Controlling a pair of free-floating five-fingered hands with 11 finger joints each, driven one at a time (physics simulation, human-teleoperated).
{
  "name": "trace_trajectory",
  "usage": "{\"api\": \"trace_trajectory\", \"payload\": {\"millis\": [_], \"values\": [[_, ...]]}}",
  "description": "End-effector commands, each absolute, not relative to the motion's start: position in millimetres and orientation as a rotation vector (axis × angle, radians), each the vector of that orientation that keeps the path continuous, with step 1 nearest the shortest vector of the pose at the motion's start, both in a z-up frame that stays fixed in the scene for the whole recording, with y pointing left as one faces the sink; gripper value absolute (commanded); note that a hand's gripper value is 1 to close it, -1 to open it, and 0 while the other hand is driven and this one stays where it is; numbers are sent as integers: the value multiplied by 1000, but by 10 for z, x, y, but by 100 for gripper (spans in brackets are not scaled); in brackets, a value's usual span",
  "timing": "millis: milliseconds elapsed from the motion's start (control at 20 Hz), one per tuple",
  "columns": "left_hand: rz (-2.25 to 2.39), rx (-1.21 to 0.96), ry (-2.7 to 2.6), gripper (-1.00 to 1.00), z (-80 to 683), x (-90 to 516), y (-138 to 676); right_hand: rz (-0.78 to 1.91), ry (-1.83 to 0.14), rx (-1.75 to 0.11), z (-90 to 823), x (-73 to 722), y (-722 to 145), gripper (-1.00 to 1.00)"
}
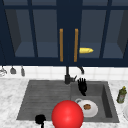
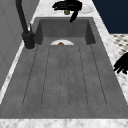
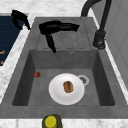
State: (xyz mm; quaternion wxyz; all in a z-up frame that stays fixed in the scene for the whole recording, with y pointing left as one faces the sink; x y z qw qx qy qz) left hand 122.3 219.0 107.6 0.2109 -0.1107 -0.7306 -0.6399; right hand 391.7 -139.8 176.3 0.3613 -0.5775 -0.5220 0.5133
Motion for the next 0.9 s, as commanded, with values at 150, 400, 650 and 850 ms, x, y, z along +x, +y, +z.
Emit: {"api": "trace_trajectory", "payload": {"millis": [150, 400, 650, 850], "values": [[-1778, -308, -2030, 0, 1076, 1223, 2190, 1401, -1459, -1419, 1324, 4170, -1362, -100], [-1778, -308, -2030, 0, 1076, 1223, 2190, 1450, -1478, -1418, 1090, 4504, -1364, -100], [-1778, -308, -2030, 0, 1076, 1223, 2190, 1469, -1499, -1395, 982, 4919, -1373, -100], [-1778, -308, -2030, 0, 1076, 1223, 2190, 1459, -1523, -1369, 989, 5237, -1421, -100]]}}
